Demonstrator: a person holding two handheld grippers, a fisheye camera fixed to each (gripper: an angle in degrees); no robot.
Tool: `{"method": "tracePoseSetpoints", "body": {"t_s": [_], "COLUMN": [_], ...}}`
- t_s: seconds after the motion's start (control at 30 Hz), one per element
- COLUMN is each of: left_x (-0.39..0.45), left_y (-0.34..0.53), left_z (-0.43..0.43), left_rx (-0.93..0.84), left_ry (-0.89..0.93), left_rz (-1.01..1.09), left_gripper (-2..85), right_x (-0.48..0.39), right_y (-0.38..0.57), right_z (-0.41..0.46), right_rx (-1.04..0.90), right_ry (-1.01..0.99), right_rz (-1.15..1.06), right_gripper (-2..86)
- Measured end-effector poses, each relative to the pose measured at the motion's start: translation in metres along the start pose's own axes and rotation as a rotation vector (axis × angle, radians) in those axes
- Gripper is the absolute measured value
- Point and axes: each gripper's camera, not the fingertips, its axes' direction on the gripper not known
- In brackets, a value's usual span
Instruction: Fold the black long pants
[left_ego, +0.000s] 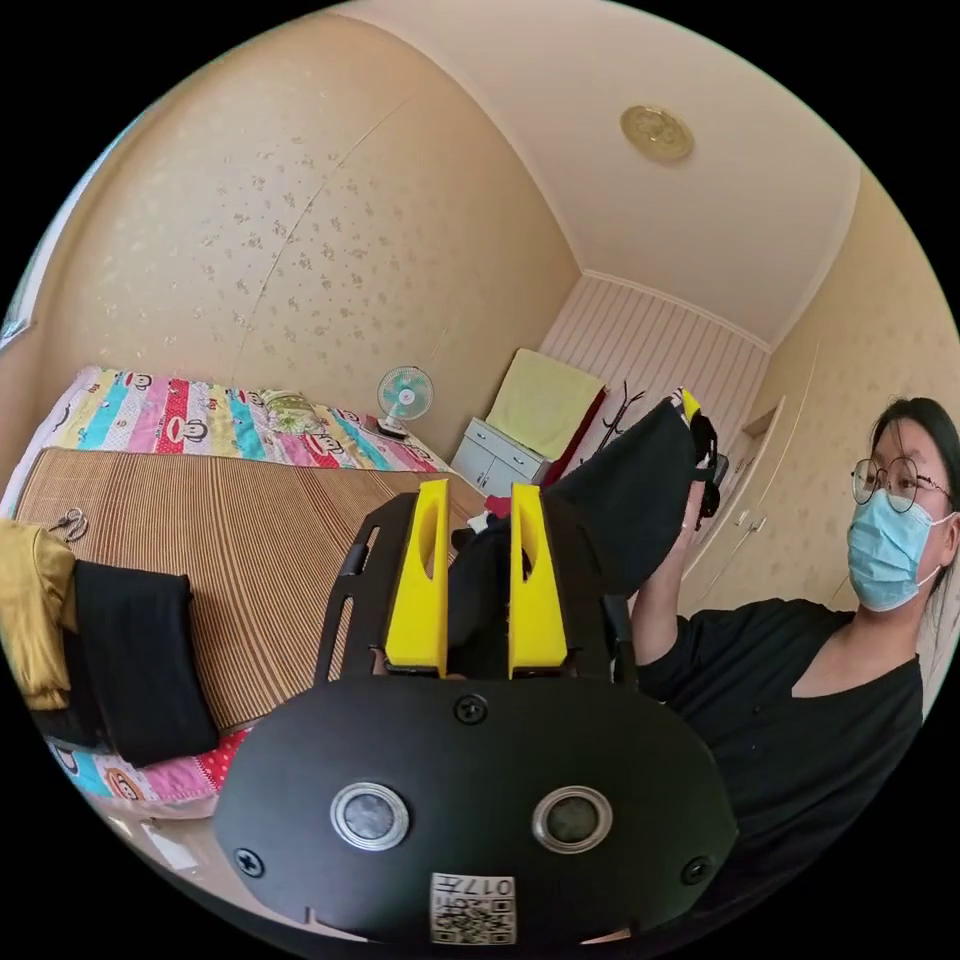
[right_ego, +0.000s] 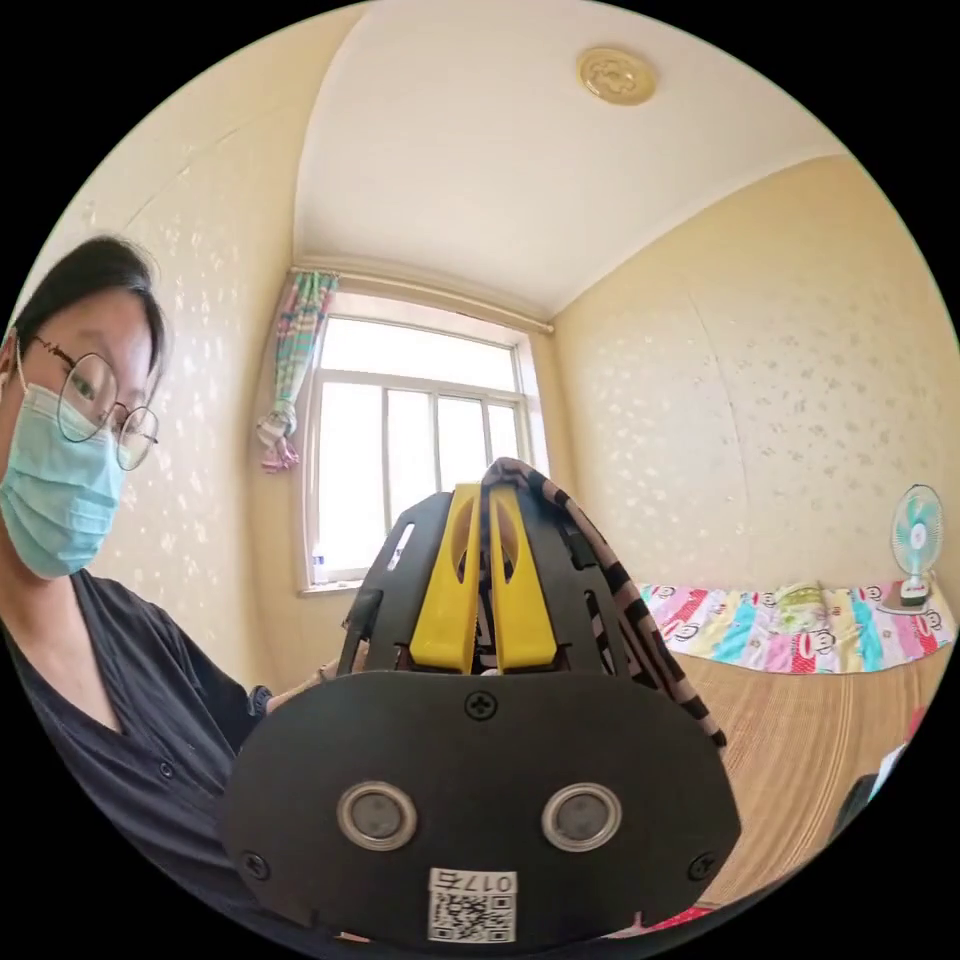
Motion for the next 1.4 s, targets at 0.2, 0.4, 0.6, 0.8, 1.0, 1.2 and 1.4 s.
{"method": "tracePoseSetpoints", "body": {"t_s": [0.2,0.4,0.6,0.8,1.0,1.2,1.4], "left_x": [0.082,0.154,0.172,0.143,0.095,0.084,0.095], "left_y": [0.04,0.058,0.055,0.067,0.057,0.016,-0.002], "left_z": [0.033,0.071,0.092,0.073,0.004,-0.003,-0.008], "left_rx": [-0.117,-0.241,-0.298,-0.186,0.07,-0.015,-0.122], "left_ry": [0.256,0.038,-0.168,-0.127,0.19,0.28,0.332], "left_rz": [0.092,0.221,0.232,0.222,0.15,0.216,0.275], "left_gripper": [9.6,10.6,12.8,0.6,-0.8,-0.9,-0.8], "right_x": [-0.062,-0.116,-0.152,-0.163,-0.135,-0.103,-0.069], "right_y": [0.011,0.035,0.05,0.054,0.062,0.097,0.159], "right_z": [0.014,0.045,0.083,0.106,0.098,0.07,0.029], "right_rx": [-0.09,-0.194,-0.309,-0.36,-0.365,-0.311,-0.38], "right_ry": [0.19,0.323,0.367,0.367,0.273,-0.042,-0.116], "right_rz": [-0.051,-0.133,-0.236,-0.233,-0.189,-0.126,-0.02], "right_gripper": [0.8,0.6,0.5,0.4,0.6,1.1,1.2]}}
